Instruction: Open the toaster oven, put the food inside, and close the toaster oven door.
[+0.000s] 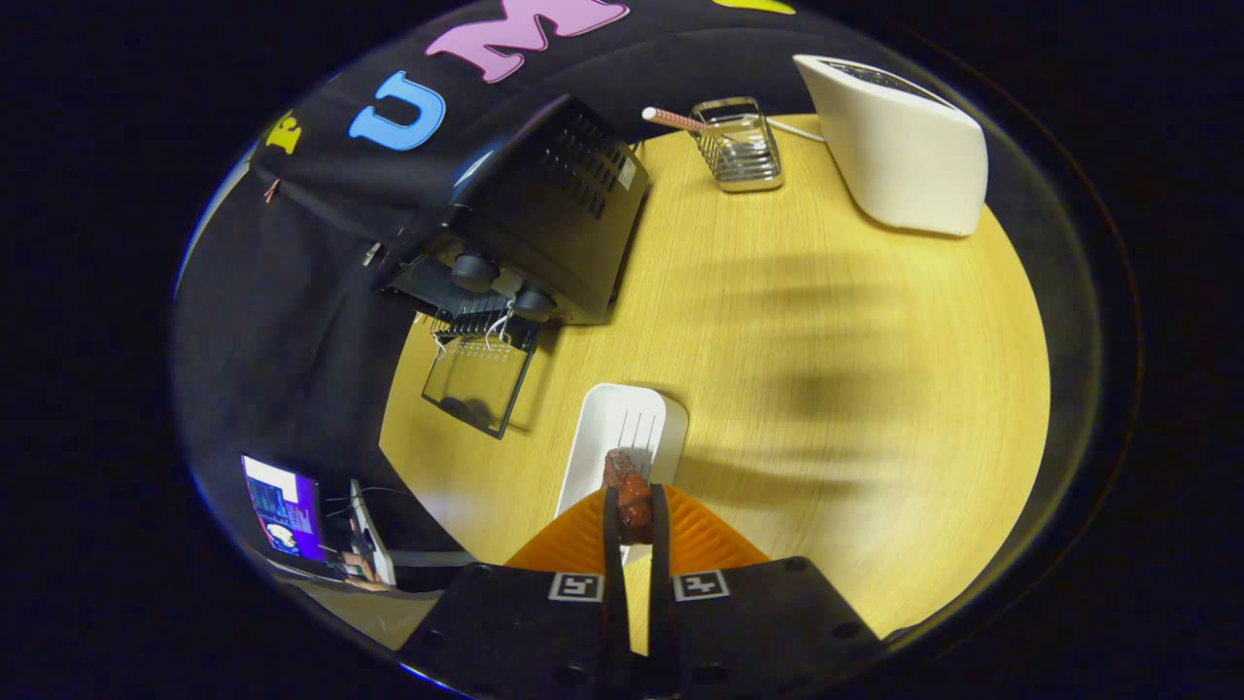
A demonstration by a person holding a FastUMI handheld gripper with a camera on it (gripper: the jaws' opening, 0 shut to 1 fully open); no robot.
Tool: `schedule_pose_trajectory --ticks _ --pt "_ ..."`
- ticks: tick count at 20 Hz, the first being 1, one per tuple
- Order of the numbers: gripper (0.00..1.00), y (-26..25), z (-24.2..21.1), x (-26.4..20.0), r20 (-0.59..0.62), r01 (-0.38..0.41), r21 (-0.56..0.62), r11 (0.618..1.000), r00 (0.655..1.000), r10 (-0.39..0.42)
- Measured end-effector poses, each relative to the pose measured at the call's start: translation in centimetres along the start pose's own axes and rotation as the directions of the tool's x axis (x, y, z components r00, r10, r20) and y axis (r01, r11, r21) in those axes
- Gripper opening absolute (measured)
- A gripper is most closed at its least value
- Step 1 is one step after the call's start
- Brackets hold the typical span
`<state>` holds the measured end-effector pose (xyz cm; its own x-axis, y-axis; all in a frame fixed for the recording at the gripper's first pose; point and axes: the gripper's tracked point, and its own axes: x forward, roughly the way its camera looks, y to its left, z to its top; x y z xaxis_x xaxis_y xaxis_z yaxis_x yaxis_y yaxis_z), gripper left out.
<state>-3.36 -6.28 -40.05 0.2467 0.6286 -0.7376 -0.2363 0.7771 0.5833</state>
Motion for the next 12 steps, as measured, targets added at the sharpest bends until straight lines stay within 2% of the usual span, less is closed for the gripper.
schedule_pose_trajectory --ticks 6,12 --pt "0.11 3.3 2.2 -4.0 0.200 0.069 0.001 0.998 0.977 -0.068" --pt "0.11 7.3 0.8 -5.7 0.275 0.196 -0.087 0.977 0.947 -0.165"
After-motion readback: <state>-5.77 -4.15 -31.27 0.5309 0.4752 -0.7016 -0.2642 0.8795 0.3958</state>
